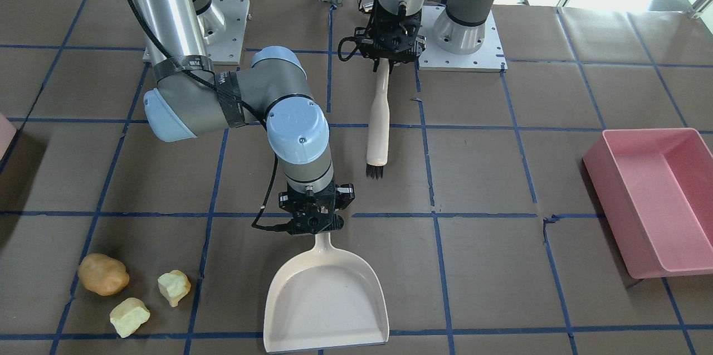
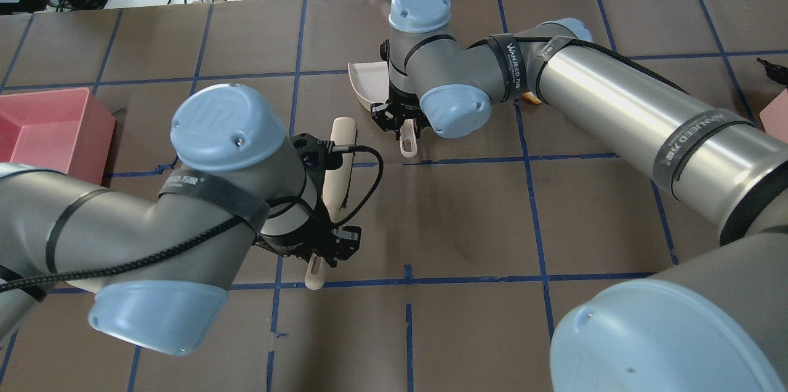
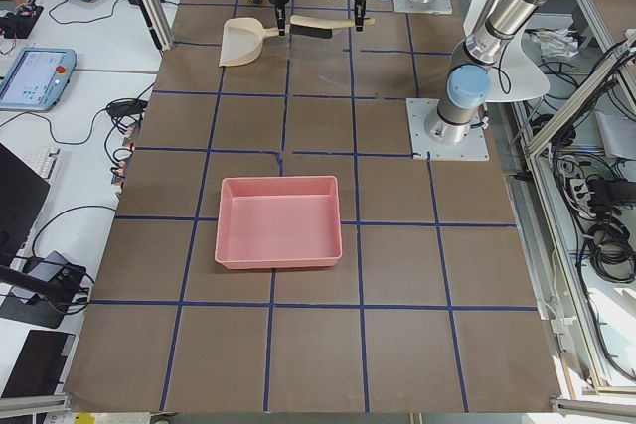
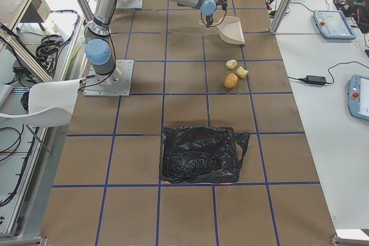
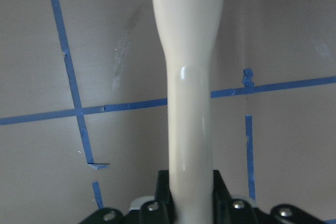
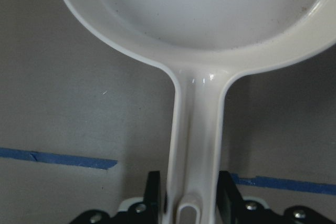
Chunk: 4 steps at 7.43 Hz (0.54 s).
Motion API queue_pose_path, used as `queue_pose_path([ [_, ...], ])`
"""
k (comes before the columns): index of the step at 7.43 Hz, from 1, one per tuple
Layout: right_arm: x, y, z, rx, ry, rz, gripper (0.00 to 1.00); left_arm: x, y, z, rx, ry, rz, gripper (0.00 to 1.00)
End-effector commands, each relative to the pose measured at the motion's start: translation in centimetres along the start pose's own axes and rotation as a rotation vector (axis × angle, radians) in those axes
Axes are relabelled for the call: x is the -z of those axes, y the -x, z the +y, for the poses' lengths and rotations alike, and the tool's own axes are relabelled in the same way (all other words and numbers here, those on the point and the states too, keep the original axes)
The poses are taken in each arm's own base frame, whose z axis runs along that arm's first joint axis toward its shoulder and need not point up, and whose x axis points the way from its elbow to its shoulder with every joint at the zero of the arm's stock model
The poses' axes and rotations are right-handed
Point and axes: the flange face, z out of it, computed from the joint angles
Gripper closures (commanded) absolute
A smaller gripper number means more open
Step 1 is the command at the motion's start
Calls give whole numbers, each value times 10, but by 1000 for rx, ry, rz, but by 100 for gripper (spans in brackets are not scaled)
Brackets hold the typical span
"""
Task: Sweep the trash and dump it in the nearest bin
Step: 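Lift the brush with the left gripper while the right gripper lifts the dustpan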
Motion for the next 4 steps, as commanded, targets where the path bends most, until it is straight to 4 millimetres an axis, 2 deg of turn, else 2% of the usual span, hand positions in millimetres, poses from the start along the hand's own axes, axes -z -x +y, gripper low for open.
queue_pose_path([
  [1,18,-8,-8,-9,-22,-12,77,69,42,-32,12,6,-6,100],
  [3,65,-25,-7,3,-43,-12,77,113,74,-55,69,-39,7,100],
  [4,100,-49,-1,21,-38,-7,78,127,81,-63,84,-64,6,100],
])
